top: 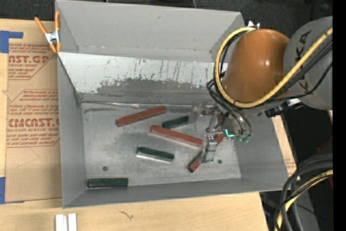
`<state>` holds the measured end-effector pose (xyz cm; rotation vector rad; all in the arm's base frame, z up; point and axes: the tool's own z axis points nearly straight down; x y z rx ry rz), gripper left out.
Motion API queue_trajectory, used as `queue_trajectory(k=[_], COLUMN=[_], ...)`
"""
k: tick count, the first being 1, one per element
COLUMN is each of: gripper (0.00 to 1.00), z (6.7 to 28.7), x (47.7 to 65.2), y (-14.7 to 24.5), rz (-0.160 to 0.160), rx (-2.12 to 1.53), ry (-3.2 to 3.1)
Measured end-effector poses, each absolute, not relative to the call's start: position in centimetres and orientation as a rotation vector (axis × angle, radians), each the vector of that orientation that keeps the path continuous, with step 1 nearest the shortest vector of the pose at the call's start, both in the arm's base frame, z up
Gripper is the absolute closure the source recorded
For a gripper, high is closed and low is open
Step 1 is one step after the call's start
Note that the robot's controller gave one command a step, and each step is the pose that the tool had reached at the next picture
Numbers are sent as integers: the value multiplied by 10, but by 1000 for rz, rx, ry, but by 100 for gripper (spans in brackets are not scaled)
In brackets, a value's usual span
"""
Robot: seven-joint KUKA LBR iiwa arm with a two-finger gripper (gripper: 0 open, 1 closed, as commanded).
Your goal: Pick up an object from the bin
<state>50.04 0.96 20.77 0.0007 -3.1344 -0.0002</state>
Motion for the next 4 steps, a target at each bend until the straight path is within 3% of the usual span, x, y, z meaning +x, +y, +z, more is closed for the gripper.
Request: queue_trajectory(k=[1, 3, 4], gripper=[0, 0, 0], z=[212, 136, 143], x=[502, 491, 493], y=[10, -34, -37], rz=[-1, 0, -1], rx=[0, 544, 682], ry=[-3143, -3092, -3067])
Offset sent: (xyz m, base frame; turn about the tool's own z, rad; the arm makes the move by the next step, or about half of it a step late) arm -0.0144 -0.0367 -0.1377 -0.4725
